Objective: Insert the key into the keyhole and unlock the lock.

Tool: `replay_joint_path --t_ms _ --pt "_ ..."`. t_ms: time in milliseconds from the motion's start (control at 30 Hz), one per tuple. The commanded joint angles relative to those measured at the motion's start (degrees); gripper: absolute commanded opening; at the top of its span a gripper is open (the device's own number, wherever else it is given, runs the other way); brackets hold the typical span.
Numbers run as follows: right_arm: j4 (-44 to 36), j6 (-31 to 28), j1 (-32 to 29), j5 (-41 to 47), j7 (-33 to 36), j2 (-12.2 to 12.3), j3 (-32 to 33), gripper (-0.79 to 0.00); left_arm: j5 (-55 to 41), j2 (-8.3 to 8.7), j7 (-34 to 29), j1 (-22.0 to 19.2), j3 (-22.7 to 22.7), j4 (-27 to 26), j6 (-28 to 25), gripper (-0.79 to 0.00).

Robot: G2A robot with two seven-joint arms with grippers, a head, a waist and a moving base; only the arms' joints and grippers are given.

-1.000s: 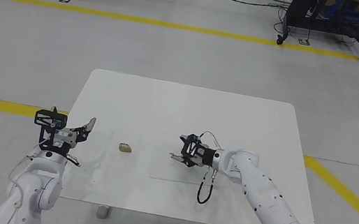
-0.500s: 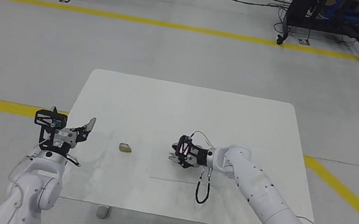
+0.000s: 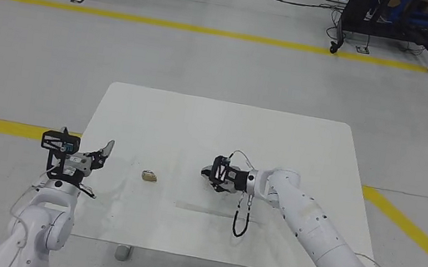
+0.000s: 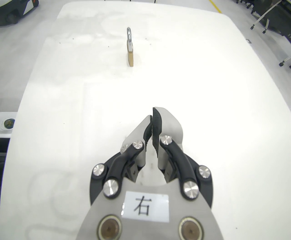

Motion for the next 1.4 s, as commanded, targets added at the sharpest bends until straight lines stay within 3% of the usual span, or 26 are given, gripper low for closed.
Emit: replay_joint_path --t_ms 0,467,767,967,1233,1367 --pt "-1.3 0.3 -0.4 -0.8 -0.4 0.5 0.9 -0.785 0.0 0.0 0.0 0.0 0.0 0.0 0.0 0.0" --pt "-1.3 0.3 -0.4 -0.8 -0.4 0.5 0.9 -0.785 -0.3 -0.07 -1.6 -0.5 0.9 -0.9 -1.5 0.0" --pt "-1.3 0.3 -0.4 -0.8 -0.4 0.5 0.9 -0.785 -3.3 0.48 -14.6 -5.6 6.6 -4.4 -21.7 0.0" --pt "-1.3 0.3 -0.4 -0.8 -0.4 0.5 0.9 -0.785 -2.1 0.83 -21.9 -10.2 10.2 -2.4 -30.5 0.0" --pt "-1.3 0.3 -0.4 -0.8 -0.4 0.5 0.9 -0.785 2.9 0.62 -26.3 -13.9 15.9 -0.4 -31.0 0.0" --pt "-1.3 0.3 -0.4 -0.8 -0.4 0.5 0.9 -0.785 7.4 0.32 -27.7 -15.6 19.1 1.2 -28.1 0.0"
